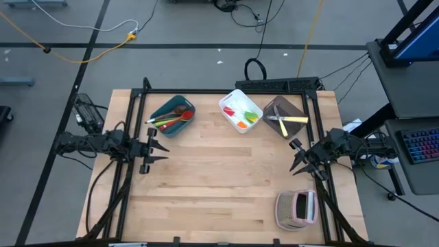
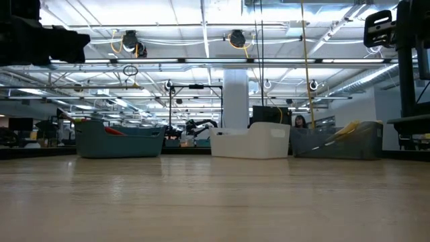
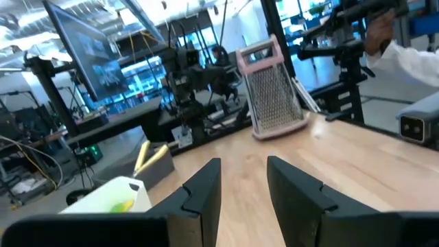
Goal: Pick & Place Kitchen Items
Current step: Return to Home Position
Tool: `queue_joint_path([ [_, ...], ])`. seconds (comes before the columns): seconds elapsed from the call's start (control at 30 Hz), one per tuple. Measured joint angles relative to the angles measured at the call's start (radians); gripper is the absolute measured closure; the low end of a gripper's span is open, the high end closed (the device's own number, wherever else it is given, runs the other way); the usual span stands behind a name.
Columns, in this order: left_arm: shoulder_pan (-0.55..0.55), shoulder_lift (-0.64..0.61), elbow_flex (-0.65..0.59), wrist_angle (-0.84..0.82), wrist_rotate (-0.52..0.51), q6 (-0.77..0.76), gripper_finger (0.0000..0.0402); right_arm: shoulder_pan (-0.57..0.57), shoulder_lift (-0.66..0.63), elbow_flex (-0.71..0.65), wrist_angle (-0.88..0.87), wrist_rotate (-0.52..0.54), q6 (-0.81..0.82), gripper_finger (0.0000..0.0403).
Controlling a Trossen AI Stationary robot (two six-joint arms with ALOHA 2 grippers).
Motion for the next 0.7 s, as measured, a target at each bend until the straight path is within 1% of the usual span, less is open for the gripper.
queue_joint_path([
  [0.1, 0.0, 0.0, 0.0, 0.013, 0.001, -0.008, 0.0279, 0.0, 0.0, -0.018, 0.037, 0.0, 0.001, 0.0332],
  [0.2, 0.0, 0.0, 0.001, 0.032, 0.0, -0.002, 0.0279, 0.0, 0.0, -0.066, 0.114, 0.0, 0.016, 0.0332],
  [0.3, 0.0, 0.001, 0.001, 0.015, 0.0, 0.005, 0.0279, 0.0, -0.001, -0.121, 0.187, -0.003, 0.058, 0.0332],
  [0.37, 0.0, 0.0, 0.001, 0.02, 0.0, -0.008, 0.0279, 0.0, 0.0, -0.147, 0.275, -0.002, 0.101, 0.0332],
  [0.5, 0.0, 0.001, 0.001, 0.015, 0.007, -0.054, 0.0279, 0.0, 0.0, -0.176, 0.282, -0.006, 0.167, 0.0332],
  [0.7, 0.0, 0.001, 0.002, -0.002, 0.017, -0.082, 0.0279, 0.0, -0.001, -0.179, 0.278, 0.002, 0.154, 0.0332],
])
